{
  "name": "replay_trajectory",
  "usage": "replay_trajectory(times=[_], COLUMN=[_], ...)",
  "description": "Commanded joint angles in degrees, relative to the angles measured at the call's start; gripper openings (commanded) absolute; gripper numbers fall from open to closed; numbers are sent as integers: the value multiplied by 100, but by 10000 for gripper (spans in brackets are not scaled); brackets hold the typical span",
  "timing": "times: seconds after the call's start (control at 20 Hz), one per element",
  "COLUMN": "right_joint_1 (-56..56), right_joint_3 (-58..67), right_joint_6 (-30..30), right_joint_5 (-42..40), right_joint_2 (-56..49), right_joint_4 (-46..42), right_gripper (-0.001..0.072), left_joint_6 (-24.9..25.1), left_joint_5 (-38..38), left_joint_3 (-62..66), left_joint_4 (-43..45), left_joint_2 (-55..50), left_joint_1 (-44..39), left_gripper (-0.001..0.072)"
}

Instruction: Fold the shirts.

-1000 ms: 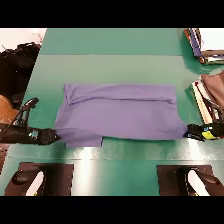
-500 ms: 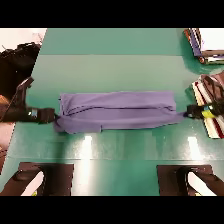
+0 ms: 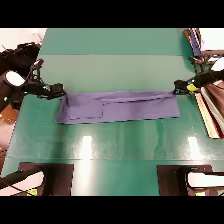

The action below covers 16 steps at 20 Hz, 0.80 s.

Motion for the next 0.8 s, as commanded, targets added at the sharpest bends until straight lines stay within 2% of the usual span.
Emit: replay_trajectory(times=[0.0, 0.15, 0.2, 0.25, 0.3, 0.35, 0.4, 0.45, 0.5, 0.75], right_joint_1=[-203, -623, -815, -1014, -1228, -1414, -1631, -1781, -1917, -1915], right_joint_3=[544, 518, 417, 258, 57, -160, -417, -634, -848, -1412], right_joint_6=[-479, -719, -778, -822, -844, -879, -922, -929, -1029, -1818], right_joint_5=[94, 673, 848, 922, 931, 916, 857, 782, 732, 673], right_joint_2=[-490, -487, -459, -431, -431, -431, -437, -466, -525, -1043], right_joint_4=[1045, 1067, 1088, 1099, 1099, 1099, 1106, 1132, 1244, 2658], right_gripper=[398, 410, 410, 410, 410, 410, 437, 567, 608, 596], left_joint_6=[-26, -26, -24, 7, 22, 20, 20, 22, 24, 15], left_joint_5=[205, -601, -767, -881, -931, -940, -938, -938, -903, -205], left_joint_3=[308, 605, 627, 623, 621, 621, 621, 621, 621, 621], left_joint_4=[-57, -83, -164, -221, -229, -293, -442, -610, -723, -756], left_joint_2=[-267, -267, -264, -267, -267, -267, -267, -267, -267, -315], left_joint_1=[0, -2, -2, -2, -2, -2, -2, -9, -72, -1121], left_gripper=[634, 632, 553, 274, 76, 24, 24, 24, 24, 23])
